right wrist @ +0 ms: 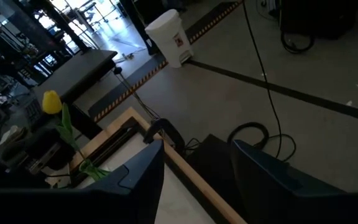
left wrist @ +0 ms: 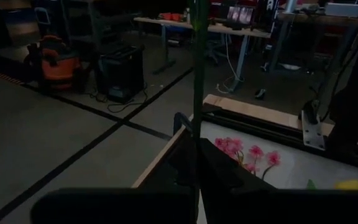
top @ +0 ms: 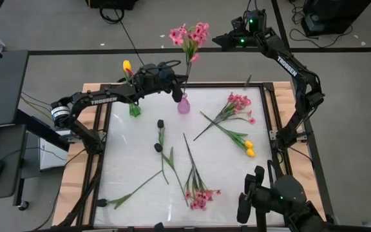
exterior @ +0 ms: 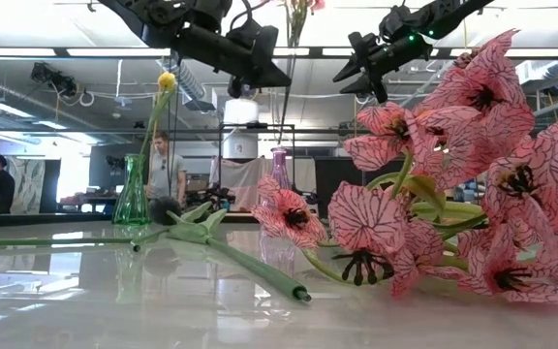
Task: Sort flowers into vase by color
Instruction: Put the top left pink flowers into the purple vase
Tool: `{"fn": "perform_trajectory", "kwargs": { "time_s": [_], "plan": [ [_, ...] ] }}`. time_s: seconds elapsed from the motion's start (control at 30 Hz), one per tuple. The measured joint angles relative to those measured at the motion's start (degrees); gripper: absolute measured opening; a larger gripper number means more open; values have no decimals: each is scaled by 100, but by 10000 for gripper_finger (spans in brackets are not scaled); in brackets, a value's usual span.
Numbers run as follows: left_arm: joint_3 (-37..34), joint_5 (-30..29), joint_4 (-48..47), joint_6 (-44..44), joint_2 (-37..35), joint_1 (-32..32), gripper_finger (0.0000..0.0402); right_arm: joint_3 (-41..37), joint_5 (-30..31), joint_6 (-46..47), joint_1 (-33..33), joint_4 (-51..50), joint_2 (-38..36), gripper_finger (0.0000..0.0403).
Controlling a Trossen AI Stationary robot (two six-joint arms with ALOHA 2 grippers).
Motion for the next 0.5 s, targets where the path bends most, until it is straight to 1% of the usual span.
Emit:
{"fn": "perform_trajectory", "kwargs": {
  "time_s": [0.13,0.33,0.5],
  "plan": [
    [-9,3,-31,0,0,-14,11,0,0,0,0,-1,0,196],
    [-332,-2,70,-46,2,-8,11,0,0,-2,2,-2,0,196],
    [-400,-2,98,-43,2,-3,11,0,0,-2,2,-2,0,196]
  ]
}}
